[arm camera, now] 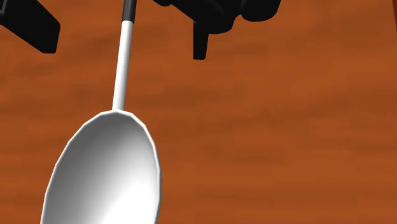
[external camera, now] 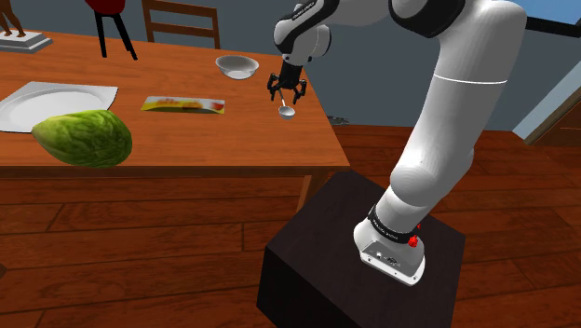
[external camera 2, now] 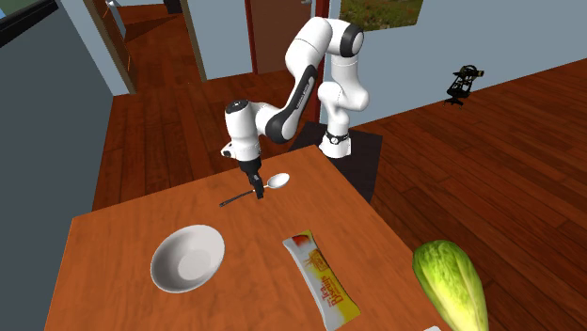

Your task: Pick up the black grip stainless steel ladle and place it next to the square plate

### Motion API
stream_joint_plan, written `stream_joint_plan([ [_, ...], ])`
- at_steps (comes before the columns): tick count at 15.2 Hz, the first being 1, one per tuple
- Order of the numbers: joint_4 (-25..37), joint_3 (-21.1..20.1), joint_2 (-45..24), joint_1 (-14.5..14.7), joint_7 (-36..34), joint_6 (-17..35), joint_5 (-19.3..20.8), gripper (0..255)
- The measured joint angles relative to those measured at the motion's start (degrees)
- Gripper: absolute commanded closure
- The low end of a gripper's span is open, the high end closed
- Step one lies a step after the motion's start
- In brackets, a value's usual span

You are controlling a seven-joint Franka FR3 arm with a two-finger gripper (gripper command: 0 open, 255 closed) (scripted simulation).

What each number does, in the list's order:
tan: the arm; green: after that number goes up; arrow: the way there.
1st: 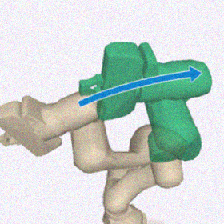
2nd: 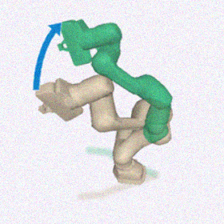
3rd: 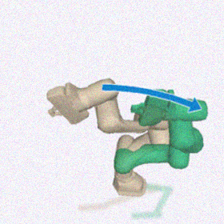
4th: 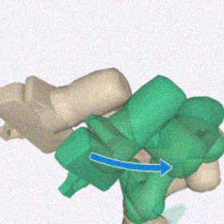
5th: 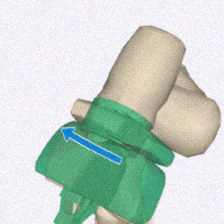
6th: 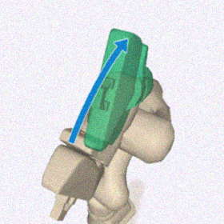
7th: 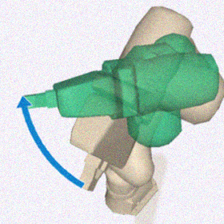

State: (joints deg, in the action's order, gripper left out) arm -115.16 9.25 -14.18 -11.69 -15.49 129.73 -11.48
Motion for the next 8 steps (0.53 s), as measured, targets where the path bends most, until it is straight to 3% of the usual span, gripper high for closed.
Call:
stream_joint_plan([
  [4, 0.0, 0.0, 0.0, 0.0, 0.0, 0.1, 0.0, 0],
  [5, 0.0, 0.0, 0.0, 0.0, 0.0, 0.1, 0.0, 255],
  [8, 0.0, 0.0, 0.0, 0.0, 0.0, 0.1, 0.0, 255],
])
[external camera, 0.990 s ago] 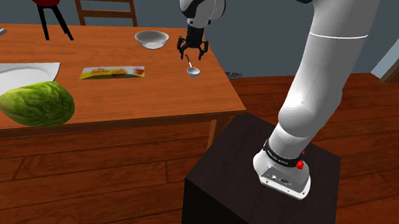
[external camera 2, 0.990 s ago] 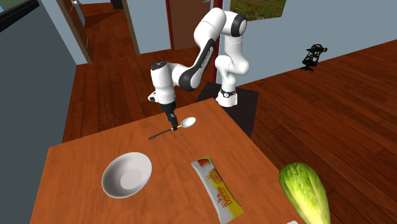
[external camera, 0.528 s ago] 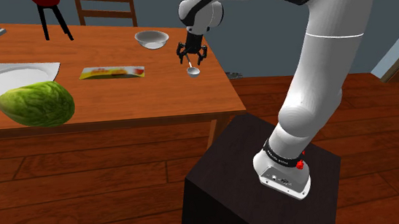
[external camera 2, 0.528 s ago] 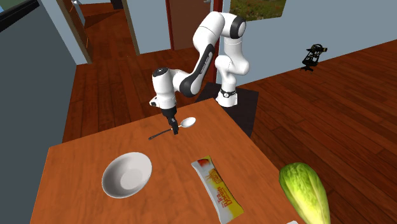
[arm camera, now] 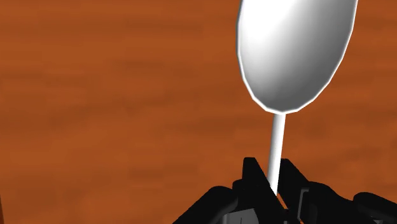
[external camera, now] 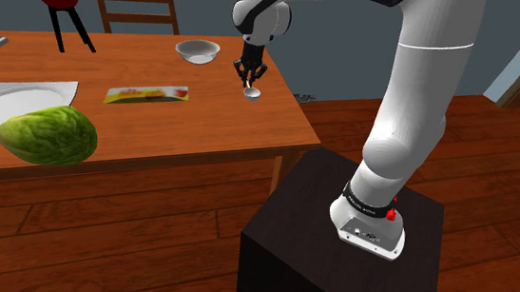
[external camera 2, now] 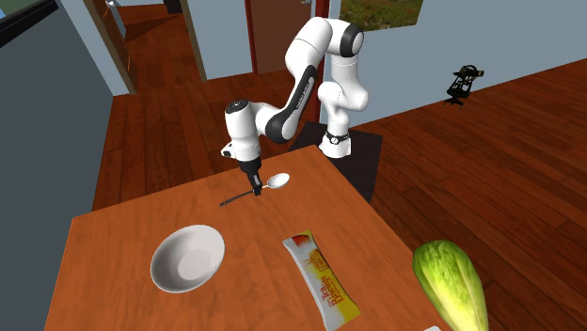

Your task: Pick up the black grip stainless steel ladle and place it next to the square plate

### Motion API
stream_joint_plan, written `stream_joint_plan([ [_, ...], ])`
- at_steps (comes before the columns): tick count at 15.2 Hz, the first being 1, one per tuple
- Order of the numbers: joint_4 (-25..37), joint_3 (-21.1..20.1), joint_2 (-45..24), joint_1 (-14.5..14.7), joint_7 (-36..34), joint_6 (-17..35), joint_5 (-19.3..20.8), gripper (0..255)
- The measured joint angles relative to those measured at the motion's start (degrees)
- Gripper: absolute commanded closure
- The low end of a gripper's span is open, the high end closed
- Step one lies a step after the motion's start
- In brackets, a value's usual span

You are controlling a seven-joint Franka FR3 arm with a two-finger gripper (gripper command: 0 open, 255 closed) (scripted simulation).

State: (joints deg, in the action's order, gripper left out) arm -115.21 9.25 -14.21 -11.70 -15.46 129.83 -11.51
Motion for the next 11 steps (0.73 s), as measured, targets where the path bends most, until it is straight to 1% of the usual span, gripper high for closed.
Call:
stream_joint_plan([
  [7, 0.0, 0.0, 0.0, 0.0, 0.0, 0.0, 0.0, 255],
  [11, 1.0, 0.1, 1.1, 0.1, -0.6, -2.1, 0.5, 255],
])
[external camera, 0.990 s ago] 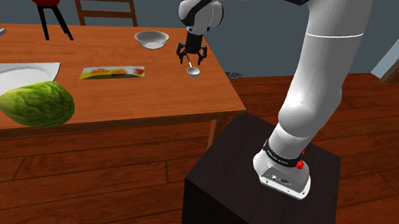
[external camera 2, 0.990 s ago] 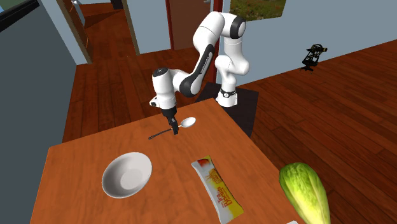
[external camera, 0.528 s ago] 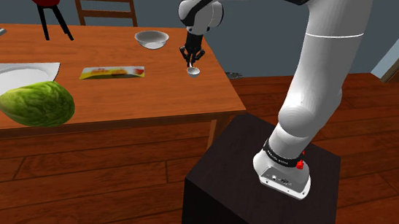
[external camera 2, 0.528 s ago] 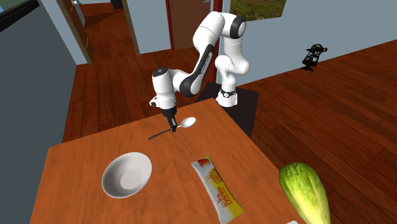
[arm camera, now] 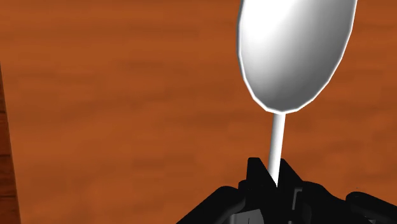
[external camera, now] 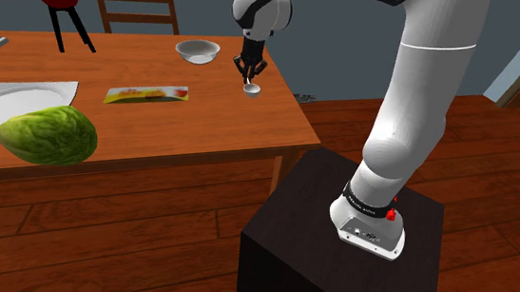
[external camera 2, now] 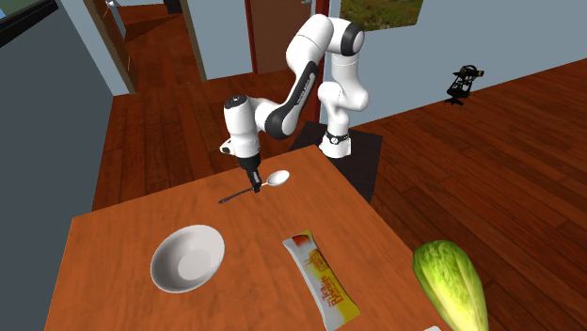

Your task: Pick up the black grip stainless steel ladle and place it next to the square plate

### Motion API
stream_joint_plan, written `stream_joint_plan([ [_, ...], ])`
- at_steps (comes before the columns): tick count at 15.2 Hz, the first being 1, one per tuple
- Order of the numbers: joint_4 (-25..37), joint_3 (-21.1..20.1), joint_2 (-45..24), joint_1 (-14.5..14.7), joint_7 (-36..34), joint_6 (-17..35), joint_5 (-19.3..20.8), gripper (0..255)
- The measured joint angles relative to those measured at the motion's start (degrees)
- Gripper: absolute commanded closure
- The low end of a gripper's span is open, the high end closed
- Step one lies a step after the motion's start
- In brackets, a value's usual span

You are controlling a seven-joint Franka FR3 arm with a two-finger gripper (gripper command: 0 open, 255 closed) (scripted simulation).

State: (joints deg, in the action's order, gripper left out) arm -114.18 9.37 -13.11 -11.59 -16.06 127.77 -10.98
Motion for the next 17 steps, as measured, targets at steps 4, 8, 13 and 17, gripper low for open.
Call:
stream_joint_plan([
  [4, 1.2, 0.2, 1.6, 0.0, -0.5, -2.7, 0.6, 255],
  [8, 2.4, 0.3, 3.1, 0.1, -1.1, -5.3, 1.2, 255],
  [13, 4.6, 0.5, 4.4, 0.1, -1.8, -8.8, 1.8, 255],
  [17, 6.3, 0.5, 5.3, 0.1, -2.3, -11.3, 2.1, 255],
])
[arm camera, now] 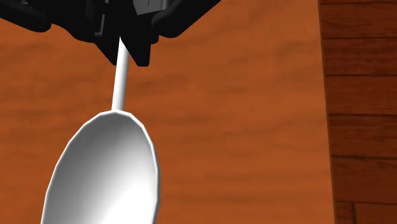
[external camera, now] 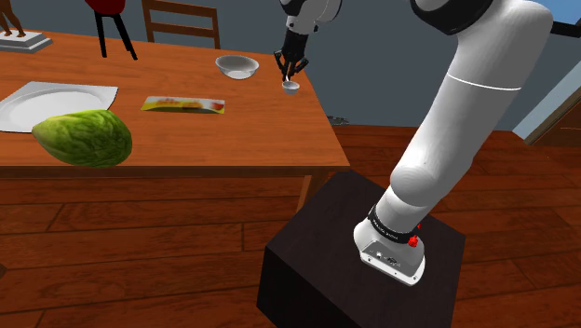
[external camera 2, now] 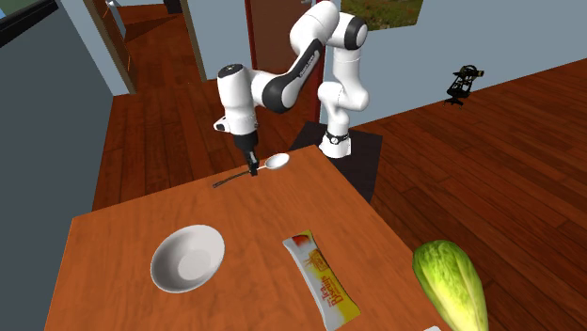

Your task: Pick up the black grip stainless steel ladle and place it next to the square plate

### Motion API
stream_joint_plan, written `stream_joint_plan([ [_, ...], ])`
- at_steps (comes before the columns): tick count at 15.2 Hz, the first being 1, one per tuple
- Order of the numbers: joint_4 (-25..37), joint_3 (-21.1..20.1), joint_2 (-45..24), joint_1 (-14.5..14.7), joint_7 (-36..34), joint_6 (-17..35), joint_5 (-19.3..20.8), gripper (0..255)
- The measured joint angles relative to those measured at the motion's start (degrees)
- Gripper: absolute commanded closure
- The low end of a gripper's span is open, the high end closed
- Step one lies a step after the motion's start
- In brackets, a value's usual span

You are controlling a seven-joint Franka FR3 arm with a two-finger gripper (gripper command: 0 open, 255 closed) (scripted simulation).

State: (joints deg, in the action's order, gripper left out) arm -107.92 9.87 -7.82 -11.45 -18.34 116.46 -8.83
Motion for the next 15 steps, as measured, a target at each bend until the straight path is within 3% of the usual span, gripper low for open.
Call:
stream_joint_plan([
  [9, 3.4, -4.3, -1.8, 5.9, -10.5, -0.3, 0.8, 255],
  [15, 9.5, -7.0, -6.6, 9.9, -17.6, -0.8, 1.4, 255],
])
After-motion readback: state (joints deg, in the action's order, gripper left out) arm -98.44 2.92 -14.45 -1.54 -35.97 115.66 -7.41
